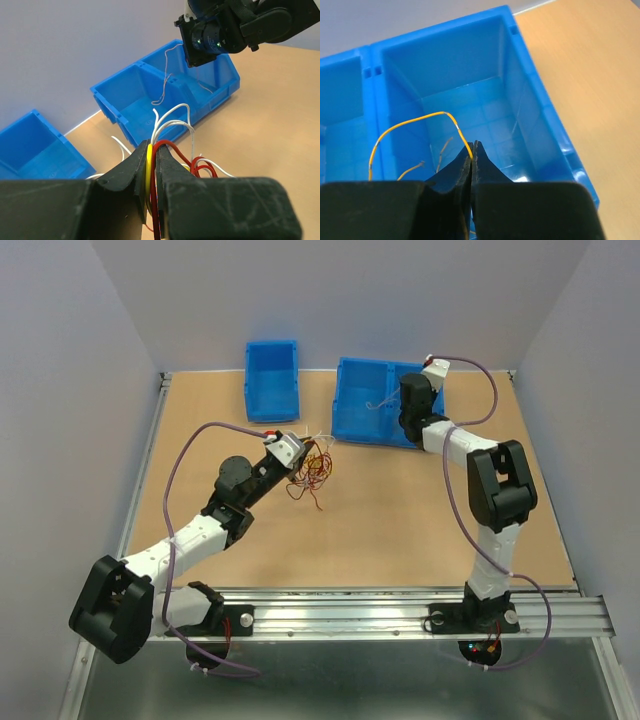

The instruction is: Untangle the cables

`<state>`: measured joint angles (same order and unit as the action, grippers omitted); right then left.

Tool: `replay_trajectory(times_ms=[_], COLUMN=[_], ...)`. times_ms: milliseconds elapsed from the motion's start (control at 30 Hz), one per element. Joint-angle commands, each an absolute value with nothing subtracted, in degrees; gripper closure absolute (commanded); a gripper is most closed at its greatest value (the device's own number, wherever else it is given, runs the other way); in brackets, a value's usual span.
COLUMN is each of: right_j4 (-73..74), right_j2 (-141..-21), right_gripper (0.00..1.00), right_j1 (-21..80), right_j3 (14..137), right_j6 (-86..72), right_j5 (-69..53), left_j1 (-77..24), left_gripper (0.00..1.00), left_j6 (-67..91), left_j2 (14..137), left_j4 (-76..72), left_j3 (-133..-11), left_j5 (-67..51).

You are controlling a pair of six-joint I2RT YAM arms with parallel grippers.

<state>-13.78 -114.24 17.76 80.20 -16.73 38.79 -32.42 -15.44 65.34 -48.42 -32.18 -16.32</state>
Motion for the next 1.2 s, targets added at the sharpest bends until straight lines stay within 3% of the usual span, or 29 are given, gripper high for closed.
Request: replay_trajectory(times_ms=[0, 200, 467, 667, 767, 800, 867, 1033, 1167], right_j4=[-13.62, -18.89, -18.81, -18.98, -18.99, -18.11, -16.53, -8.54, -7.30], right_j2=[-108.73, -102.23, -101.43, -104.76, -107.05, -108.27, -108.89, -104.35, -97.49], right_gripper=[0.99, 0.99, 0.99, 0.97, 0.85, 0.48, 0.32, 0.17, 0.14], right_j1=[16.00, 13.89, 13.36, 13.36, 13.36, 13.36, 13.36, 13.36, 13.36], right_j3=[79.46, 71.38, 70.40, 73.56, 75.50, 76.98, 78.83, 78.32, 73.49], right_j6=[-24.94, -27.68, -28.30, -25.58, -24.00, -22.95, -21.71, -19.87, -18.46], right_j5=[45.26, 44.83, 46.23, 40.09, 35.70, 33.07, 30.16, 27.25, 26.02], left_j1=[-32.87, -33.05, -33.22, -33.22, -33.22, -33.31, -33.31, -33.40, -33.57], left_gripper=[0.81, 0.81, 0.81, 0.81, 0.81, 0.81, 0.81, 0.81, 0.81], left_j6=[-16.35, -16.43, -16.52, -16.70, -16.79, -16.79, -16.87, -17.05, -17.14], left_j2=[63.63, 63.55, 63.72, 64.25, 64.42, 64.51, 64.51, 64.51, 64.86], left_j4=[-51.94, -51.94, -51.94, -51.94, -51.94, -51.94, -51.86, -51.68, -51.42], left_j3=[-33.49, -33.40, -33.49, -33.66, -33.75, -33.75, -33.75, -33.84, -34.01], left_j5=[-16.52, -16.61, -16.44, -16.35, -16.43, -16.26, -16.35, -16.35, -16.17])
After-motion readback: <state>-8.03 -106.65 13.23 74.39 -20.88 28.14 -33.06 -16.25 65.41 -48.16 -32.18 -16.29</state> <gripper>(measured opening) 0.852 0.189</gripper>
